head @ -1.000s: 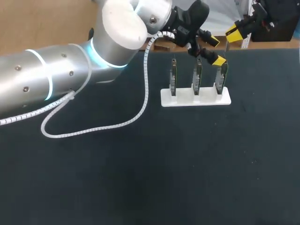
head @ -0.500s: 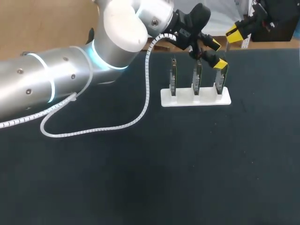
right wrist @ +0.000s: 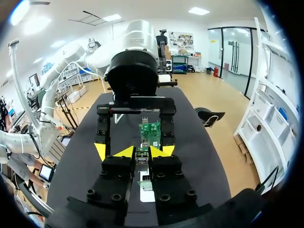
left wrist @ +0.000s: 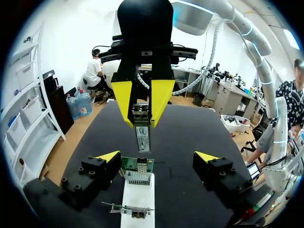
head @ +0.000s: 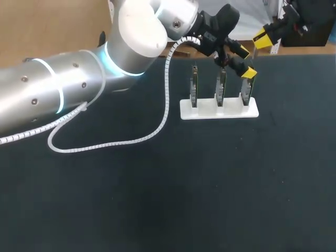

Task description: Pick up the optical module with the left hand, and insert it into the network port with the right hand.

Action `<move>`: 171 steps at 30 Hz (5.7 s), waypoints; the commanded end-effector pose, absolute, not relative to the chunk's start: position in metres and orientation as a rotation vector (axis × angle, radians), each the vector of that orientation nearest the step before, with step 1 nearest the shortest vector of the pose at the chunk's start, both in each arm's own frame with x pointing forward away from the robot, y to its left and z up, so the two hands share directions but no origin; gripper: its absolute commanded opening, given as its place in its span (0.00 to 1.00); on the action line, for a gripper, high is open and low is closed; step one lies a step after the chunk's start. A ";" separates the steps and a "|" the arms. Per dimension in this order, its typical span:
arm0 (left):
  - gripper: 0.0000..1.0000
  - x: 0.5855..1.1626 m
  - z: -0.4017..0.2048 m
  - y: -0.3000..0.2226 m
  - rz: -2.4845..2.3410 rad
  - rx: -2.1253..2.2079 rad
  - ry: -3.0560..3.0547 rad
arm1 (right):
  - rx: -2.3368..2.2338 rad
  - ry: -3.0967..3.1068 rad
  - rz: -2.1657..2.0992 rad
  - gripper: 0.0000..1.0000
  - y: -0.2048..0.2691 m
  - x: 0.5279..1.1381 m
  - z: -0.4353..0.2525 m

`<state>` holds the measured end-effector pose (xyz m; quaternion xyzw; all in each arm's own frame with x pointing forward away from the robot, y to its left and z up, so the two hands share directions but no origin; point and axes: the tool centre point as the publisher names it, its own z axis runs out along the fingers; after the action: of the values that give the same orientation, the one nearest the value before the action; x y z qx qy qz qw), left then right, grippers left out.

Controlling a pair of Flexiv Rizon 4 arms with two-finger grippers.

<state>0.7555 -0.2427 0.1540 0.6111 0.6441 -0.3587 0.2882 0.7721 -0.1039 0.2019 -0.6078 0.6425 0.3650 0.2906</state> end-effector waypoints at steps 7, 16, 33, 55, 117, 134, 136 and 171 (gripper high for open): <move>1.00 0.755 0.152 -0.242 -0.958 1.627 1.727 | -1.628 1.711 0.975 0.00 -0.103 0.772 0.202; 1.00 0.756 0.152 -0.241 -0.962 1.631 1.712 | -1.634 1.712 0.974 0.00 -0.103 0.773 0.200; 1.00 0.756 0.152 -0.241 -0.962 1.631 1.712 | -1.649 1.708 0.984 0.00 -0.106 0.779 0.187; 1.00 0.756 0.152 -0.241 -0.962 1.631 1.712 | -1.684 1.694 1.024 0.00 -0.107 0.775 0.178; 1.00 0.756 0.152 -0.241 -0.962 1.631 1.712 | -1.697 1.661 0.969 0.00 -0.102 0.772 0.167; 1.00 0.756 0.152 -0.241 -0.962 1.631 1.712 | -1.685 1.684 0.974 0.00 -0.102 0.769 0.161; 1.00 0.756 0.152 -0.241 -0.962 1.631 1.712 | -1.680 1.688 0.972 0.58 -0.102 0.769 0.160; 1.00 0.756 0.152 -0.241 -0.962 1.631 1.712 | -1.552 1.632 1.003 0.00 -0.111 0.769 0.192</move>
<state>0.7557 -0.2412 0.1522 0.6112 0.6417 -0.3608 0.2905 0.7713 -0.1135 0.1928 -0.5944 0.6241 0.3860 0.3291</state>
